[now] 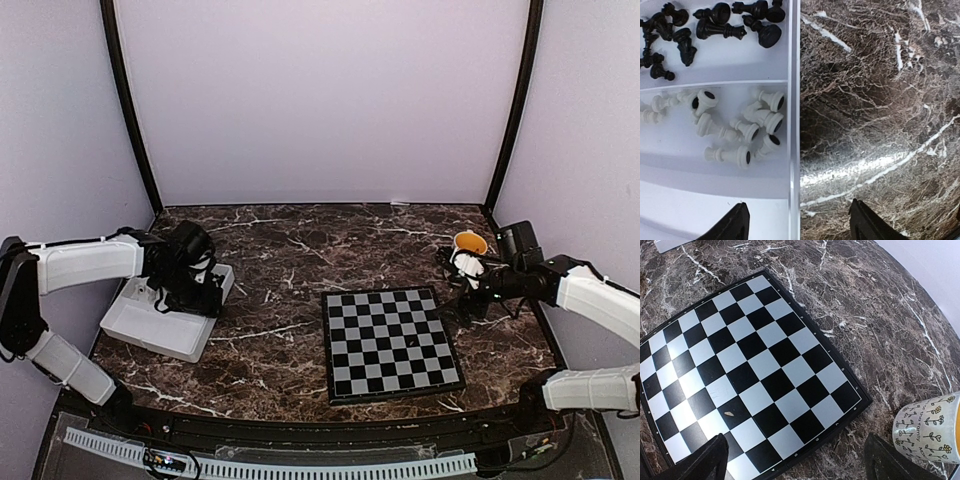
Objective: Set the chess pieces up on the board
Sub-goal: Move the storage box to the center of the board.
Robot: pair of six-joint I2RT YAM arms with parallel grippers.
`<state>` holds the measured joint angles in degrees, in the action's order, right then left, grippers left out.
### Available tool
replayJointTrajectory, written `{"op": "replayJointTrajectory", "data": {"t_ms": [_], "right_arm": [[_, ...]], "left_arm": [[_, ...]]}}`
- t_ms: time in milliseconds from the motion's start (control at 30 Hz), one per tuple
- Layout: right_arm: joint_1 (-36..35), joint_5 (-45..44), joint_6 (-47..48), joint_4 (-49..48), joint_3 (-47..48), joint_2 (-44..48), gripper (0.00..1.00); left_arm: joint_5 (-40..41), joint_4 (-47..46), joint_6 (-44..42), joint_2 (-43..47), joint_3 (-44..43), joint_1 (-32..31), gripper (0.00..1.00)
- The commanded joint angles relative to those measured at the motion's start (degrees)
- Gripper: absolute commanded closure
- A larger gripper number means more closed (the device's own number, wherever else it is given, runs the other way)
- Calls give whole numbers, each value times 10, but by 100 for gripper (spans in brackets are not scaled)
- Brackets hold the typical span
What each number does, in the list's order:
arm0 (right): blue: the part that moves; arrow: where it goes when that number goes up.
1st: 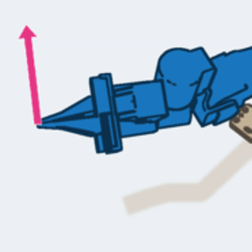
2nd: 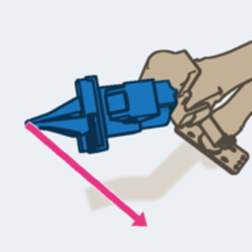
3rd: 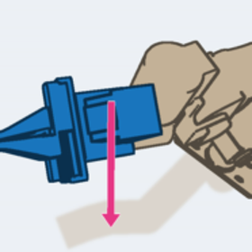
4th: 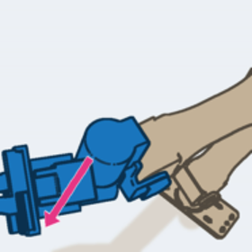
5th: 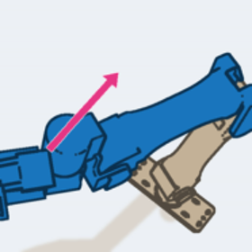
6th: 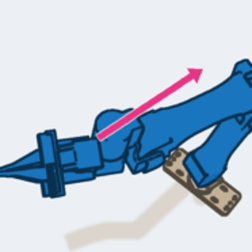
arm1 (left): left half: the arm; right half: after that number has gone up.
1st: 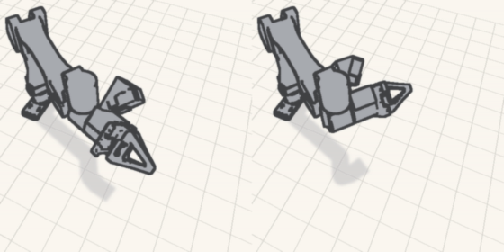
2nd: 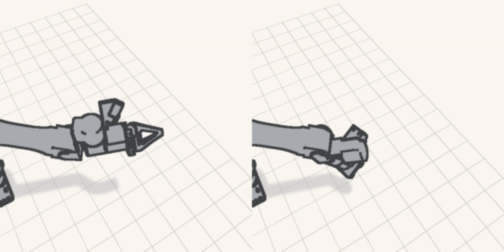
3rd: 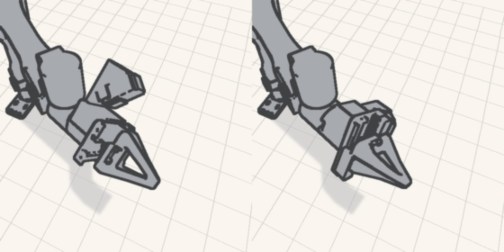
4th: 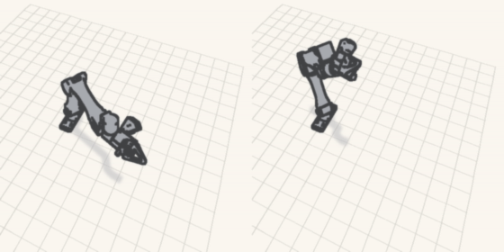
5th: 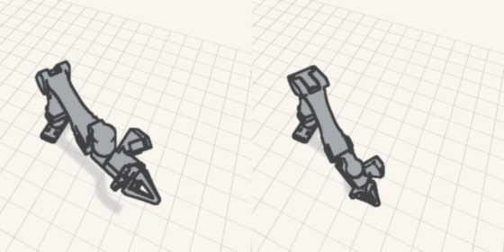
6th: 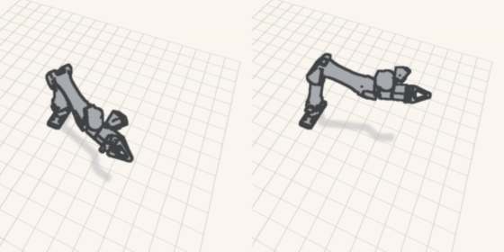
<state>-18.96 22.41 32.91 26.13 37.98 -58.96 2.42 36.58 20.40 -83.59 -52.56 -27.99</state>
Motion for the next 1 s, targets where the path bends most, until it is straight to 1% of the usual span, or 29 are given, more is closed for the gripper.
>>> {"op": "replayJointTrajectory", "data": {"t_ms": [0, 167, 200, 267, 400, 533, 833, 967], "right_arm": [[3, 9, 1, -14, -5, -9, 5], [3, 11, 1, -11, -4, -10, 5], [3, 11, 2, -10, -4, -9, 5], [4, 11, 3, -11, -4, -9, 5], [3, 11, 3, -9, -4, -9, 5], [3, 13, 5, -6, -5, -8, 6], [3, 17, 10, -5, -6, -14, 6], [3, 21, 11, 0, -3, -19, 7]], "left_arm": [[7, 46, 33, 57, 21, -3, 28], [-22, 52, 68, 82, 52, -3, 28], [-44, 48, 77, 83, 64, -4, 28], [-71, 28, 87, 88, 84, -10, 28], [-98, -5, 101, 84, 110, -33, 28], [-108, -24, 117, 66, 112, -86, 29], [-114, -54, 176, 25, 100, -228, 30], [-111, -77, 193, -9, 86, -285, 30]]}}
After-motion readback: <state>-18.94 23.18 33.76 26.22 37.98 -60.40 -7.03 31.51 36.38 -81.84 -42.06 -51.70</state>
